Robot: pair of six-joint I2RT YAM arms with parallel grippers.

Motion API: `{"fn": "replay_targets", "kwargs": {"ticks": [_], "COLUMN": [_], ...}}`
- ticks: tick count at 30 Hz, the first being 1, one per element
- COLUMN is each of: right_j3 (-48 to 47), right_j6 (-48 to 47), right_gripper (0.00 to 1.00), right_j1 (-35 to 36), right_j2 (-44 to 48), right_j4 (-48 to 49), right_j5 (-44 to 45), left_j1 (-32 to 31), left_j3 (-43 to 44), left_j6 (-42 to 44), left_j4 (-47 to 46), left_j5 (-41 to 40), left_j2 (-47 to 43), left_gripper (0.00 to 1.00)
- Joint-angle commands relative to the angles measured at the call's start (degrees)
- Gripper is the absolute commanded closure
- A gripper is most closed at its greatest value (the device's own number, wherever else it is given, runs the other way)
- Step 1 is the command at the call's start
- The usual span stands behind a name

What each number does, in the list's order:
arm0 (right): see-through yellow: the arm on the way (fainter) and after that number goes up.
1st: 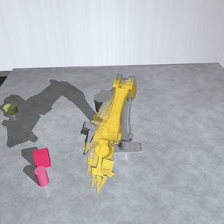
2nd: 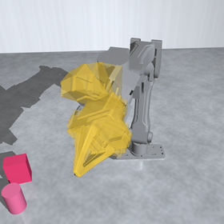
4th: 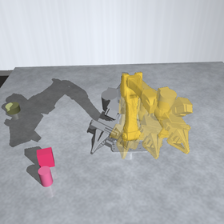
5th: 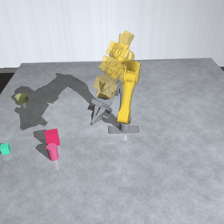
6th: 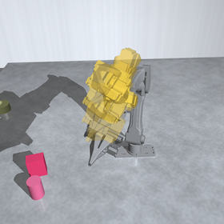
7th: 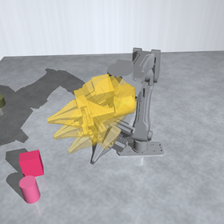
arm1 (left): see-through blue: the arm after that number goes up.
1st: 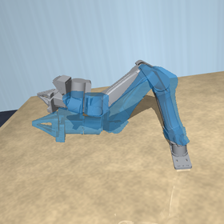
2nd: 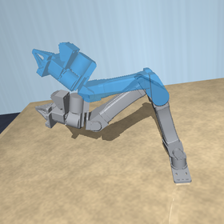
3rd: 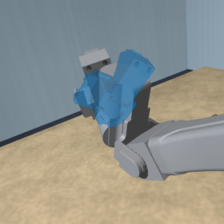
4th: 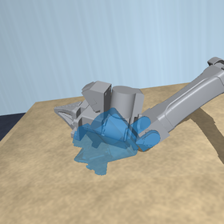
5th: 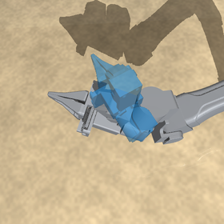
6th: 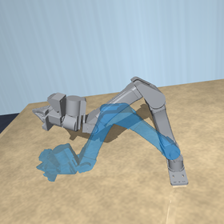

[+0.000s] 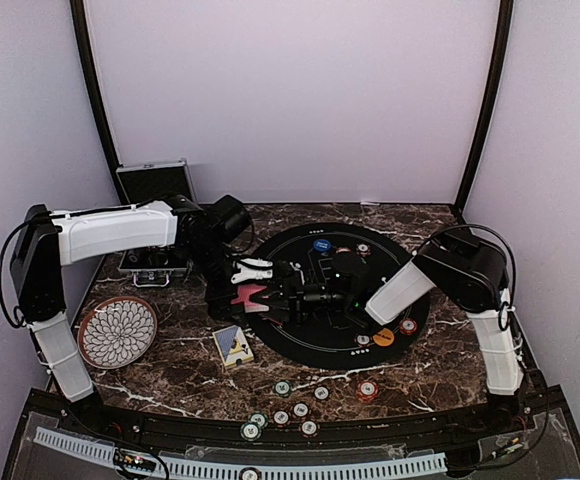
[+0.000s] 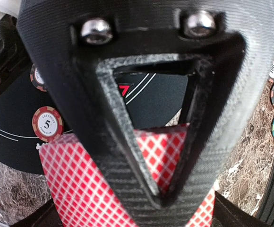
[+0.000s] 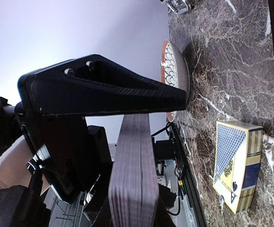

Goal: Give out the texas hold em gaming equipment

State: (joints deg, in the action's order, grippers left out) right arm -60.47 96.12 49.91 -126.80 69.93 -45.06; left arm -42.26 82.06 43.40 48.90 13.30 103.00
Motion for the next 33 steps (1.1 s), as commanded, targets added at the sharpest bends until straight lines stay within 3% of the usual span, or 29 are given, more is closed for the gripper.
{"fn": "replay_targets", "kwargs": {"ticks": [1,15,19,28,33], "right_j3": [0.0,0.2,-0.1,-2.0,-3.3], "right_j6": [-0.1,-3.5,-5.4,-8.9,-9.1], "right_gripper": [1.00,1.00,1.00,0.57,0.48], "right_j1": [-0.1,-0.1,-0.1,-0.2,-0.2], "right_j2": [2.6,2.2,2.5,3.8,3.8], "right_j4": [4.7,-1.5,-4.3,-10.1,-10.1], "right_j5": [-0.5,0.4,0.7,1.9,1.9], "left_j1": [0.2,0.2,0.2,0.1,0.1], "left_j3": [-0.2,1.8,1.7,0.3,0.0], "left_j6": [1.2,0.7,0.7,0.5,0.3], "left_j4": [0.0,-0.3,-0.1,0.4,0.6], "left_j5": [0.5,-1.7,-2.5,-3.6,-4.7], "left_j2": [-2.3,-2.6,-2.7,-2.7,-2.1], "left_gripper": [0.07,0.44,0.50,0.61,0.62]}}
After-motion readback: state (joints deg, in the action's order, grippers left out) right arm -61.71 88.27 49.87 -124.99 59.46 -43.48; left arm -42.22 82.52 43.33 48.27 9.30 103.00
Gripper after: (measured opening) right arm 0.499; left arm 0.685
